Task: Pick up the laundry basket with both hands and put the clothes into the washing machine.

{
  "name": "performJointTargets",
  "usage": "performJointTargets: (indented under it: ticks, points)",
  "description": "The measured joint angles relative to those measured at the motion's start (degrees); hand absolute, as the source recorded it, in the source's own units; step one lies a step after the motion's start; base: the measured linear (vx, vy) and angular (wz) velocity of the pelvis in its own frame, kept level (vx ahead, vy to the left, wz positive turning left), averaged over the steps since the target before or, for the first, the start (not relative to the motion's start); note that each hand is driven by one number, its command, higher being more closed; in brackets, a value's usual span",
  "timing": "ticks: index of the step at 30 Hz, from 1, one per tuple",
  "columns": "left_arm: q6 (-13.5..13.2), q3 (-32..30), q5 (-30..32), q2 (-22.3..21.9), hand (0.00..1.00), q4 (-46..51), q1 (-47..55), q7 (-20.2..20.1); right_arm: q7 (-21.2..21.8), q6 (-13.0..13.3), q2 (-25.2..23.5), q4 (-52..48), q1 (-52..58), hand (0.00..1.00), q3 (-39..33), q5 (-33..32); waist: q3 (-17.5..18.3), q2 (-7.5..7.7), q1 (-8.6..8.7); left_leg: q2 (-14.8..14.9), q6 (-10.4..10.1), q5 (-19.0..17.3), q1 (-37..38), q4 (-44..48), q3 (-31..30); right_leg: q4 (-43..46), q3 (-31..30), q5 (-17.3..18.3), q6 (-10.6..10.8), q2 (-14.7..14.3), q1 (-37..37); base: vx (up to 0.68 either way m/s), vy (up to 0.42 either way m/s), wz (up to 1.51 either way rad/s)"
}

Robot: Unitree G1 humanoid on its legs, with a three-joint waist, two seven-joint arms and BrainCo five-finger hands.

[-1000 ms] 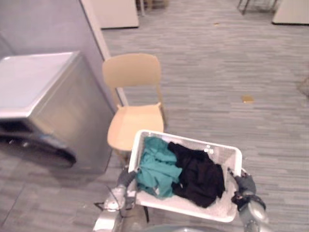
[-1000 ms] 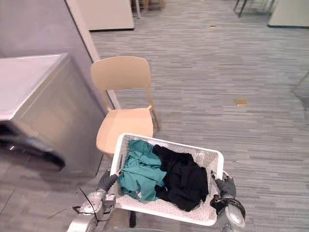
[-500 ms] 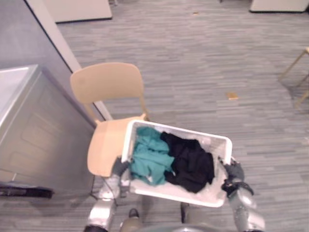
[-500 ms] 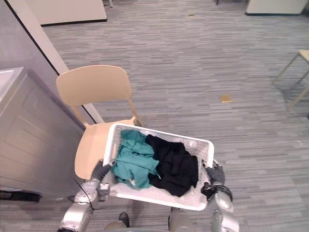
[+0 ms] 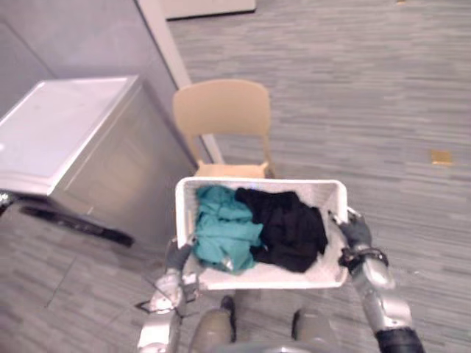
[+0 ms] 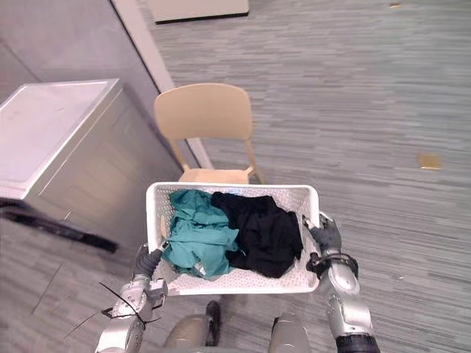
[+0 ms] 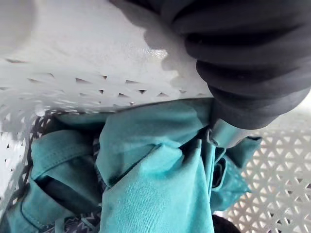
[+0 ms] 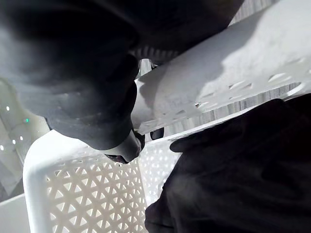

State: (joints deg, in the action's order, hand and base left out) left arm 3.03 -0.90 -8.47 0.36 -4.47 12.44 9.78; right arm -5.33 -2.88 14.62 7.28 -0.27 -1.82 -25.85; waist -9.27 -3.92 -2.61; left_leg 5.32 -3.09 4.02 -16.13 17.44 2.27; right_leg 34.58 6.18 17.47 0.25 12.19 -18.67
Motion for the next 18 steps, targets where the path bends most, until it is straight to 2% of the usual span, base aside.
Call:
performJointTargets:
  ticks: [1, 3, 5, 6, 7, 8, 9, 10, 11, 12, 15, 17, 18]
  points:
    - [-0.09, -0.10, -0.46, 0.16, 1.00, 0.32, -0.01, 0.75, -0.18, -0.11, 0.57, 0.00, -1.14, 1.00, 1.00, -0.01, -0.08, 0.13, -0.04, 0.95, 1.03, -0.94, -0.18, 0.84, 1.22, 0.30, -0.36, -0.32, 0.51, 0.70, -0.44, -0.06, 0.128, 0.11]
    - [-1.19, 0.01, -1.62, 0.34, 1.00, 0.66, -0.18, 1.64, -0.97, -0.06, 1.54, 0.00, -3.16, 1.00, 2.19, -0.15, -0.09, 0.15, 0.24, 3.85, 1.69, -1.38, 0.19, 0.39, 2.94, 0.54, -1.01, -0.35, 2.00, 1.77, -1.16, -0.02, 0.136, -0.02]
    - [-1.79, 0.15, -2.23, 0.40, 1.00, 0.75, -1.21, 2.15, -1.11, 0.09, 2.04, 0.59, -5.25, 1.00, 2.32, -0.52, -0.20, -0.34, 0.24, 5.48, 0.70, -1.05, 1.19, -1.76, 2.83, 0.88, -3.12, -0.41, 4.11, 1.92, -3.06, 0.01, 0.296, -0.27]
    - [-2.18, 0.42, -2.37, 0.82, 1.00, -0.13, -2.70, 2.78, -1.23, 0.21, 2.22, 1.35, -6.39, 1.00, 2.28, -0.55, -0.72, -1.42, 0.59, 5.58, -5.69, -3.40, 2.68, -4.52, 3.01, 0.27, -4.28, -1.14, 6.23, 1.92, -3.68, 0.06, 0.419, -0.27]
    - [-2.18, 0.56, -2.41, 1.79, 1.00, -1.26, -4.20, 2.85, -1.24, 0.25, 1.96, 2.74, -7.21, 1.00, 2.27, -0.59, -0.44, -2.01, 1.04, 5.08, -7.70, -5.36, 2.57, -4.72, 3.26, -0.71, -4.80, -2.57, 7.97, 2.07, -4.09, 0.06, 0.305, -0.17]
    - [-2.18, 0.68, -2.46, 2.86, 1.00, -2.36, -5.49, 2.86, -1.38, 0.23, 1.69, 4.06, -7.95, 1.00, 2.20, -0.69, -0.89, -1.32, 1.23, 4.42, -7.13, -6.04, 1.95, -4.09, 3.31, -2.18, -5.52, -3.74, 8.63, 2.52, -4.15, 0.05, 0.387, -0.06]
    - [-2.15, 0.67, -2.76, 5.06, 1.00, -4.28, -7.61, 2.90, -1.84, 0.10, 1.01, 6.88, -10.06, 1.00, 2.32, -1.16, -1.35, -0.77, 1.60, 3.73, -6.09, -6.63, -0.35, -2.52, 3.56, -7.40, -6.84, -7.35, 9.64, 2.49, -3.44, 0.03, 0.312, -0.12]
    - [-2.10, 0.66, -3.17, 6.21, 1.00, -5.08, -8.66, 2.90, -2.03, 0.01, 0.72, 8.34, -11.36, 1.00, 2.34, -1.45, -1.58, -0.71, 1.52, 3.69, -5.69, -6.86, -1.36, -2.11, 3.84, -11.03, -7.11, -9.52, 10.14, 2.34, -2.73, 0.04, 0.459, -0.30]
    - [-1.89, 0.60, -3.72, 8.43, 1.00, -5.72, -10.74, 2.99, -2.24, -0.05, 0.09, 10.80, -13.94, 1.00, 2.65, -1.99, -2.38, -0.15, 1.22, 3.44, -5.47, -6.96, -2.68, -1.42, 4.63, -17.75, -8.13, -13.79, 10.73, 2.40, -1.34, 0.00, 0.342, -0.33]
    - [-1.81, 0.57, -4.36, 10.58, 1.00, -5.94, -12.94, 3.03, -2.24, 0.00, -0.07, 12.73, -16.52, 1.00, 2.89, -3.03, -2.82, 0.27, 0.81, 2.88, -4.38, -7.38, -4.03, -0.93, 5.18, -23.02, -8.52, -17.33, 11.19, 3.03, -0.42, -0.01, 0.322, -0.29]
    - [-1.86, 0.12, -5.61, 15.30, 1.00, -8.15, -20.40, 3.75, -2.27, 0.21, 0.89, 17.90, -25.31, 1.00, 4.42, -4.24, -4.71, 0.65, 0.07, 1.58, -4.03, -7.41, -6.71, -0.15, 5.68, -29.22, -8.40, -22.13, 11.42, 4.45, -0.07, -0.06, 0.213, -0.03]
    - [-2.70, 0.05, -7.28, 18.53, 1.00, -11.54, -26.99, 4.54, -2.29, 0.68, 2.75, 21.23, -32.63, 1.00, 6.47, -5.73, -6.68, 0.68, 0.00, 1.55, -3.61, -7.18, -9.08, 0.78, 5.49, -30.96, -7.91, -22.95, 11.65, 4.34, -0.72, -0.13, 0.089, 0.09]
    - [-3.48, 0.09, -8.23, 19.97, 1.00, -14.94, -31.20, 4.68, -2.29, 0.82, 3.82, 23.70, -36.89, 1.00, 7.53, -6.33, -7.56, 0.68, -0.10, 1.81, -3.42, -7.04, -10.61, 1.00, 5.07, -31.22, -7.88, -23.42, 12.47, 3.72, -1.90, -0.14, 0.022, 0.06]
